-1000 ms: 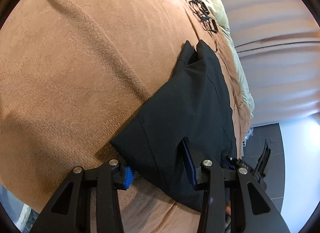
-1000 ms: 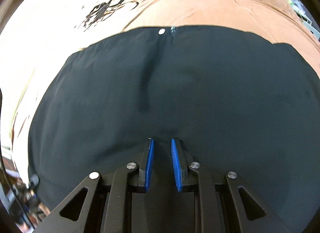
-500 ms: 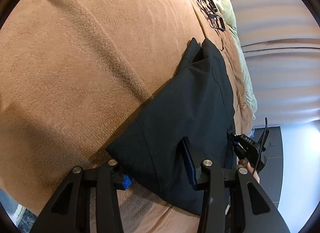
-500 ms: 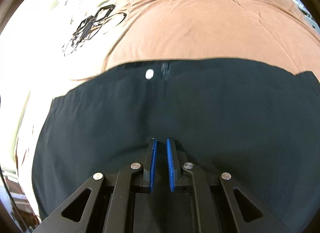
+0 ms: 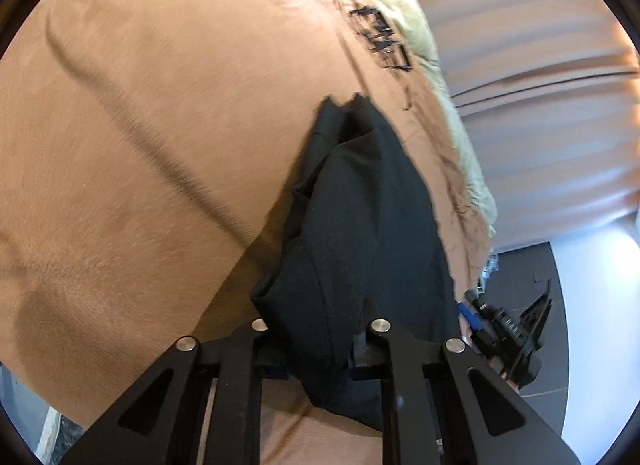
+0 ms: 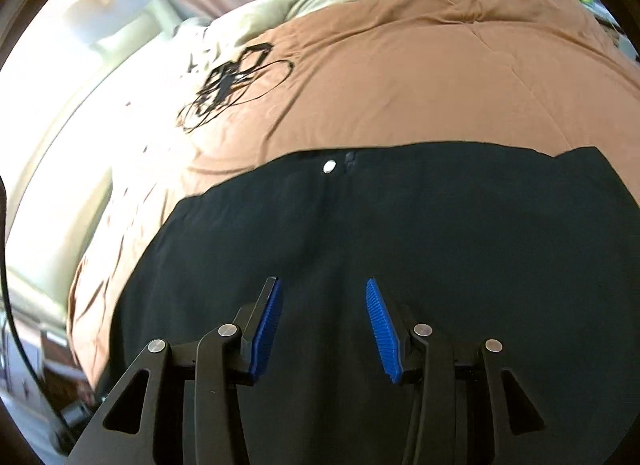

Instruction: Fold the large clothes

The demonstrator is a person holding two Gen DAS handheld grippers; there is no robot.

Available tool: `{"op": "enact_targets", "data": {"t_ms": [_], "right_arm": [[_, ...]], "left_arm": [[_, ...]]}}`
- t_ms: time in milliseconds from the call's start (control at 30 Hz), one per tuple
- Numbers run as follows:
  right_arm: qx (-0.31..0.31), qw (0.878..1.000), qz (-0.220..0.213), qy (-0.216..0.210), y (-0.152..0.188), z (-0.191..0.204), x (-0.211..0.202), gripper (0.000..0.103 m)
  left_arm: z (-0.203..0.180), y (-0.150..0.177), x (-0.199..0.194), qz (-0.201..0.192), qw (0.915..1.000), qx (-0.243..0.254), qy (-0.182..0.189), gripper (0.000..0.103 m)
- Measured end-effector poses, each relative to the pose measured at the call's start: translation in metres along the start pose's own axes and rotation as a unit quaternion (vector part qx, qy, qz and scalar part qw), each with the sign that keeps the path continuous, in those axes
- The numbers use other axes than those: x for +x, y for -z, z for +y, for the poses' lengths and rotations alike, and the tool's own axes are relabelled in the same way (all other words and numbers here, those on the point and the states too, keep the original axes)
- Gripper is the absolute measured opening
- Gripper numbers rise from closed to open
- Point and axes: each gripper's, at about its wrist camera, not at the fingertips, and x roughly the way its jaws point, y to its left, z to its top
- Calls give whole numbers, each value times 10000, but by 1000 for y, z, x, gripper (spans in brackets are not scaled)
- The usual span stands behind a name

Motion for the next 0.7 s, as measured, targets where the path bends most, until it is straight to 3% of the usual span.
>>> {"op": "enact_targets", "data": {"t_ms": [233, 500, 700], "right_arm": [[-105, 9999, 35, -42, 56, 2, -33, 43], [-200, 9985, 387, -342, 116, 10, -37, 31], [-284, 9986, 411, -196, 147, 14, -50, 30]], "left_arm": [[-38, 1, -14, -147, 9979, 427, 460, 15], [-78, 3, -21, -175, 9933, 804, 809, 13], [-105, 9, -19, -184, 9890, 1105, 965, 13]]}}
